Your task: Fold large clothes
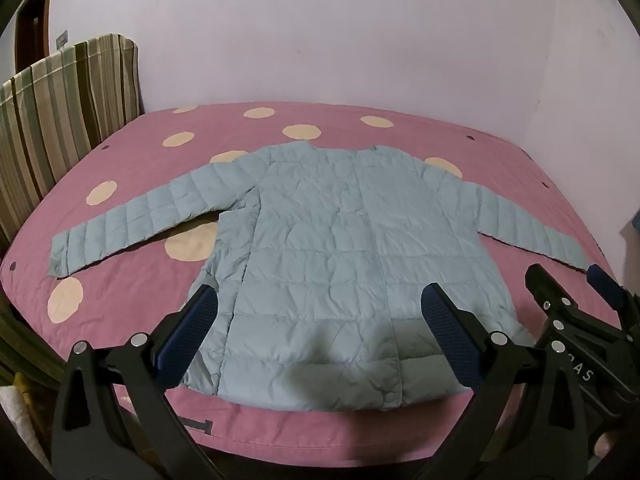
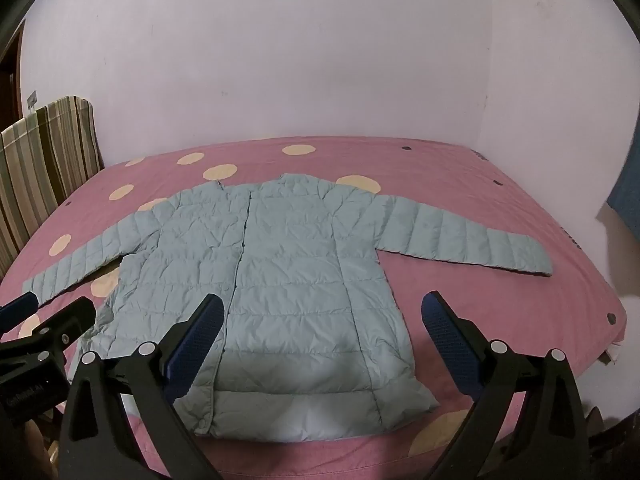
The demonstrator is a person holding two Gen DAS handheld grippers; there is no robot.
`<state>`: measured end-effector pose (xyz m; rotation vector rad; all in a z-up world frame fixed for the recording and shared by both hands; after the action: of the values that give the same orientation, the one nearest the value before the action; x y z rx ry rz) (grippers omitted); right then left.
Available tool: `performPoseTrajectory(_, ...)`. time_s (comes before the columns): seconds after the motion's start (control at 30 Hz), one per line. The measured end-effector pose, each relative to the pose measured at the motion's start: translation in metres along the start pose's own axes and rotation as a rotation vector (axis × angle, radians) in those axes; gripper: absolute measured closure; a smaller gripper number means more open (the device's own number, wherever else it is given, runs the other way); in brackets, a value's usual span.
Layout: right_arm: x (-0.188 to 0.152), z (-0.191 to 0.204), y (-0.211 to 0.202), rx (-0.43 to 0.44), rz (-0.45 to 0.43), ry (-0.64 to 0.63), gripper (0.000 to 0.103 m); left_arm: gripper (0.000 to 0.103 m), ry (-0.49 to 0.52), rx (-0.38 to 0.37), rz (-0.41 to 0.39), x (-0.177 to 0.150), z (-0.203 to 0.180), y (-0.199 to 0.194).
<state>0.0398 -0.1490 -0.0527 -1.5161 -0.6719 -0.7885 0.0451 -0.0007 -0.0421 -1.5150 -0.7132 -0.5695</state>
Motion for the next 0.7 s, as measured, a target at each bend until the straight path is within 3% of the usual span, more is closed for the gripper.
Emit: performPoseTrajectory(0.7, -0.0001, 0.0014, -0.0012, -0.001, -0.001, -0.001, 0.005, 0.002, -0.001, 0.002, 0.000, -0.0006, -0.0002, 0.0002)
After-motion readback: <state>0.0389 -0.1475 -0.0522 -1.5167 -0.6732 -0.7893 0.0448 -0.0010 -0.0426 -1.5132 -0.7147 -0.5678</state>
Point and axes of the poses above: each gripper's, at about its wrist camera, not at the fingertips, and y roughly the way its jaws point, z to its left, x to its top, the point moved 6 cm from there along y, roughly the way its jaws point, and after that the axes turned 2 degrees about -y, right-handed, at the moved point
